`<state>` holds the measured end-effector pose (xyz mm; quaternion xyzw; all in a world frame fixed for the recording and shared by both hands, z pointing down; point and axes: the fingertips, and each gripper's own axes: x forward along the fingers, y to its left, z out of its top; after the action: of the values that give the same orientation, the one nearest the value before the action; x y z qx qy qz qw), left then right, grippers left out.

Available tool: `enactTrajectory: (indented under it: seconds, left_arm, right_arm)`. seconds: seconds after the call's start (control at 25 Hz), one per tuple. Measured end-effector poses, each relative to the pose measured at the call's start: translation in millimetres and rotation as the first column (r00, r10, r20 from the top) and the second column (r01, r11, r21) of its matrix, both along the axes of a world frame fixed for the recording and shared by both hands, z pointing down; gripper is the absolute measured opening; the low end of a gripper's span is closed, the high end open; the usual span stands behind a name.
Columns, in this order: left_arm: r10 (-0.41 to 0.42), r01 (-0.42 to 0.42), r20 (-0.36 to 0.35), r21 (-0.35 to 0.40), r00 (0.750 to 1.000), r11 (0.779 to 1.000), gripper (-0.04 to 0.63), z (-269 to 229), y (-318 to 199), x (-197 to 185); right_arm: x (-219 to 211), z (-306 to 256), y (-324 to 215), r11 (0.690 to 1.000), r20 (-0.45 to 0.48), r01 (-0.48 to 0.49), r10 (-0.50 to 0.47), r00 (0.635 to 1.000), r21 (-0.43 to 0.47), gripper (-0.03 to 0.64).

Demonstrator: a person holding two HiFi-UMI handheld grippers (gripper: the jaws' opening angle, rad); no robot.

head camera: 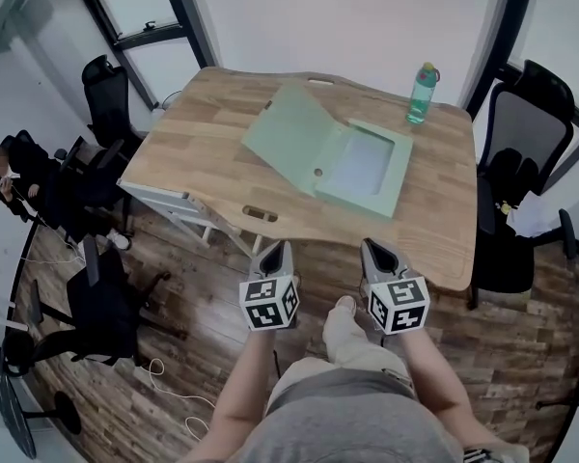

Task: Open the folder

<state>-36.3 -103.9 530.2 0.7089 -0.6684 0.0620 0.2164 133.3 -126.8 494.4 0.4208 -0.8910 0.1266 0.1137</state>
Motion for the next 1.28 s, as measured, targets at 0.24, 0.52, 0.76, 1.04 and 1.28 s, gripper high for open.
enactTrajectory:
  seconds: [0.24, 0.52, 0.76, 1.04, 1.28]
  left_arm:
    - [0.021, -0.021, -0.006, 0.026, 1.000, 0.999, 0.005, -13, 44, 12]
    - [0.013, -0.012, -0.015, 0.045, 1.000, 0.999, 0.005, -23, 87, 19]
    - [0.005, -0.003, -0.023, 0.053, 1.000, 0.999, 0.005, -24, 110, 22]
    - [0.012, -0.011, -0.026, 0.054, 1.000, 0.998, 0.005, -23, 115, 30]
    - [0.023, -0.021, -0.033, 0.061, 0.999, 0.998, 0.005, -27, 114, 33]
  right_arm:
    - [3, -11, 39, 1.000, 0.009, 0.018, -0.018, 1.000, 0.024, -0.002]
    - [7, -14, 77, 0.998, 0.016, 0.049, -0.050, 0.999, 0.036, -0.002]
    - [10, -11, 98, 0.997, 0.029, 0.072, -0.073, 0.997, 0.033, -0.002]
    - [11, -17, 106, 0.995, 0.051, 0.096, -0.097, 0.994, 0.024, -0.003]
    - [14, -24, 105, 0.995, 0.044, 0.089, -0.090, 0.995, 0.041, -0.003]
